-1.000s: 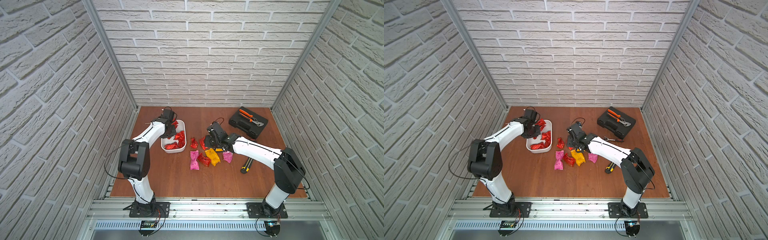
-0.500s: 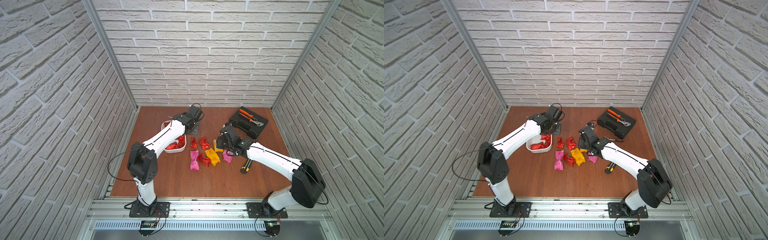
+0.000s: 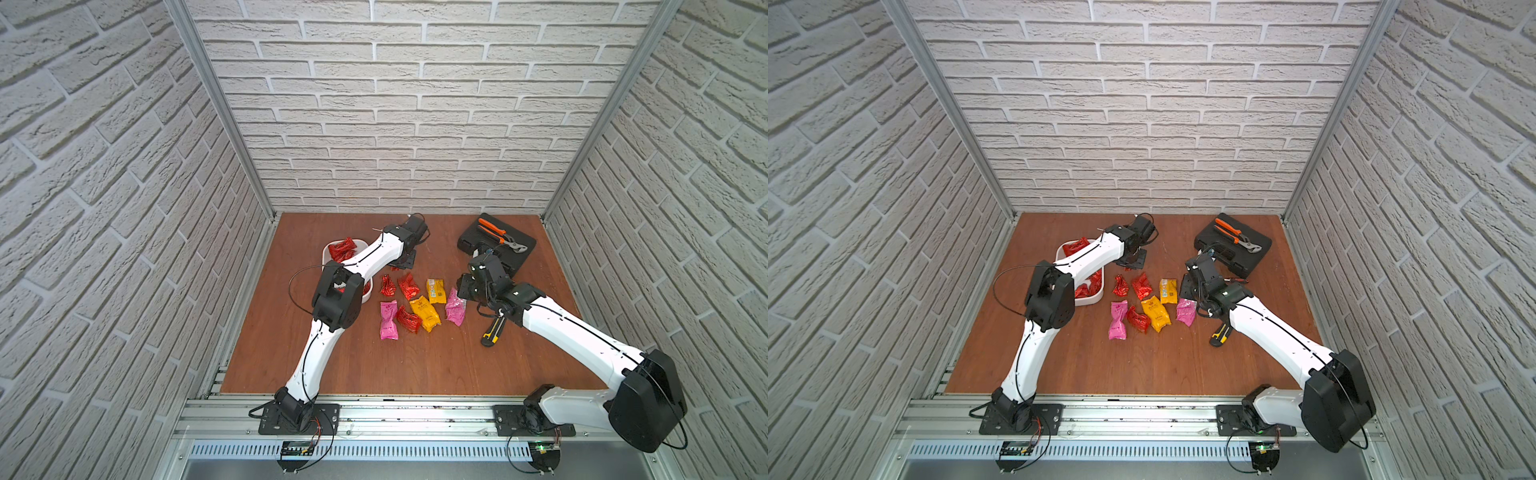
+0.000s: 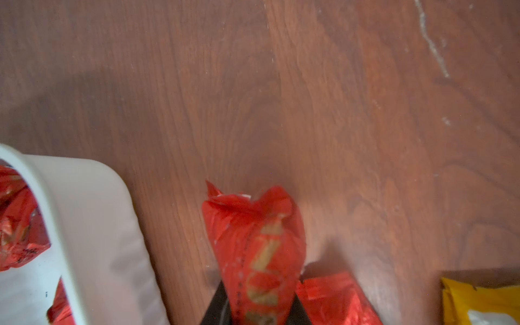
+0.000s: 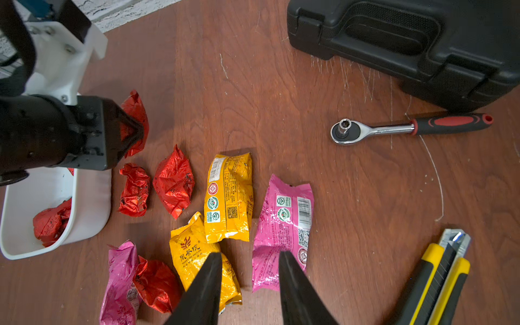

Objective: Take the tea bags out of the storage box
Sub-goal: Place the tea bag at the center of the board.

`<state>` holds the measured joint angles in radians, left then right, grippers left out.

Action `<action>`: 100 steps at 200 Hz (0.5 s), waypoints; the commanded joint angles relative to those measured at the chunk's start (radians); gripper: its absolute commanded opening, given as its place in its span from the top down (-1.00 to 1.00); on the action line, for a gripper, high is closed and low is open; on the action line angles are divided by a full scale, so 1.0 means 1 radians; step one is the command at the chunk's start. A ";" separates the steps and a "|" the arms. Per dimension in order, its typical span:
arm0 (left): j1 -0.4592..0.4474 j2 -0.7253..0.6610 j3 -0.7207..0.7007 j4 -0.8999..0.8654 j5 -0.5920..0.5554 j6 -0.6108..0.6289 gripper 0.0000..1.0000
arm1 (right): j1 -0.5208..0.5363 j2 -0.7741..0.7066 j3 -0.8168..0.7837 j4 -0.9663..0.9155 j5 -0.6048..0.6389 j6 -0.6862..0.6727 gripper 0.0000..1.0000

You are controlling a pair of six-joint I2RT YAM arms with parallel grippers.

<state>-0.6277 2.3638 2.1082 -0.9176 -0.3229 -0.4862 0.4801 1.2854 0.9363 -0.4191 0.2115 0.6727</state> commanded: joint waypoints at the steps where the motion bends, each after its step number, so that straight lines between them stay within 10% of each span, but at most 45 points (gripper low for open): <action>1: -0.002 0.028 0.043 -0.057 -0.031 0.008 0.45 | -0.008 -0.020 -0.013 -0.011 -0.014 -0.015 0.22; 57: 0.001 -0.065 0.063 -0.058 0.090 -0.008 -0.28 | -0.020 -0.039 0.015 -0.086 -0.029 -0.090 0.22; 100: 0.030 -0.301 -0.086 0.032 0.161 -0.029 -0.32 | -0.020 -0.043 0.043 -0.023 -0.182 -0.142 0.19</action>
<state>-0.6247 2.2505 2.1105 -0.9524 -0.2268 -0.4953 0.4637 1.2583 0.9394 -0.4980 0.1478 0.5808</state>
